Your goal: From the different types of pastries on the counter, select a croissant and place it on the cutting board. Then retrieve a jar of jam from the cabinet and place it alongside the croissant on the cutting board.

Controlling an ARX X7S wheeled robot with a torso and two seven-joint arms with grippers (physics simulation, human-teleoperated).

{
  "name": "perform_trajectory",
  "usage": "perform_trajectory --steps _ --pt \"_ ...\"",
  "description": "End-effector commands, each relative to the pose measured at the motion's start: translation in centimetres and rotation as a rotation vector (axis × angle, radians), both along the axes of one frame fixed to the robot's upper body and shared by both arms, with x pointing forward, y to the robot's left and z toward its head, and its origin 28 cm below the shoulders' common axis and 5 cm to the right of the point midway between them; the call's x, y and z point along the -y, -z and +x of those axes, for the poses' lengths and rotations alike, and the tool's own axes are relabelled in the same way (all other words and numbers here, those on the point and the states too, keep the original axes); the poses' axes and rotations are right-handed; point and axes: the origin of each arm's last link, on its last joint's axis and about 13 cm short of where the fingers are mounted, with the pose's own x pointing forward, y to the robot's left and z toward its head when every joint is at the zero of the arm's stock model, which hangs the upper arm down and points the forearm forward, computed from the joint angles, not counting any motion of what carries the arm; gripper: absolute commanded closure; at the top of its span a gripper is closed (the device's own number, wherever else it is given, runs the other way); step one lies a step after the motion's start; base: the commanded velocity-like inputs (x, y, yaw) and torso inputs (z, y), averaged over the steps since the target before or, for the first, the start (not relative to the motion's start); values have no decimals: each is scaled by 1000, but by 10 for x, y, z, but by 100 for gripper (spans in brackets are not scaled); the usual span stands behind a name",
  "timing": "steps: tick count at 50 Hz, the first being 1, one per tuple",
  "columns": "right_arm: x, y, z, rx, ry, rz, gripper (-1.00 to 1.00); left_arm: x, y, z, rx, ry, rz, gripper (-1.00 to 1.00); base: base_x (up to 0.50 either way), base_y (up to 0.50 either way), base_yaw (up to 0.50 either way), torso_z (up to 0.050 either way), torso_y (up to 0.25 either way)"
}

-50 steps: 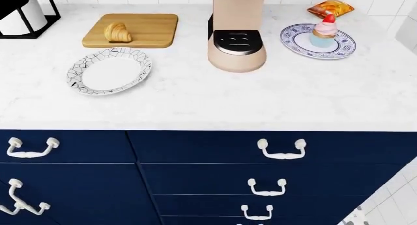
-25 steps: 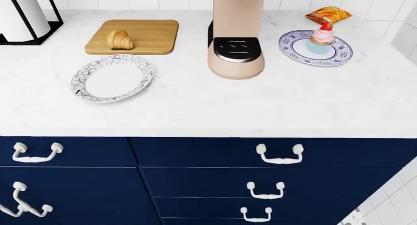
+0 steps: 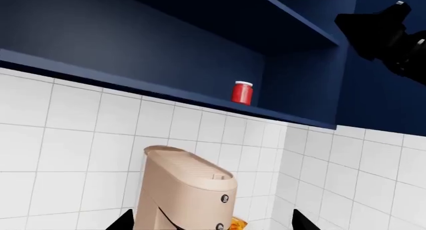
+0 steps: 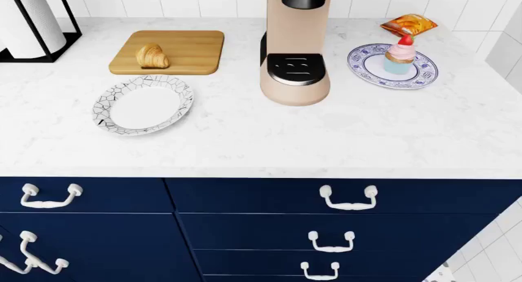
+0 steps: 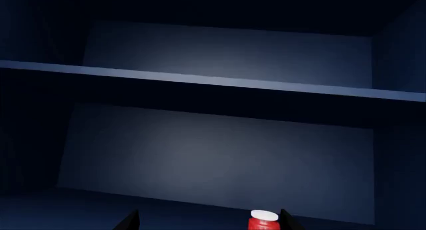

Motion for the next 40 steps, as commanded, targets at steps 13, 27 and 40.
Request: perform_trajectory --steps 13,27,40 --pt "100 62 26 -529 428 117 -100 8 0 6 -16 6 7 -100 0 -71 0 19 0" --pt "92 63 32 -503 374 107 -100 7 0 7 -22 -4 4 -100 0 -25 0 0 0" --pt "78 40 19 -375 216 87 -100 7 -2 5 -22 0 -2 -100 0 0 0 0 0"
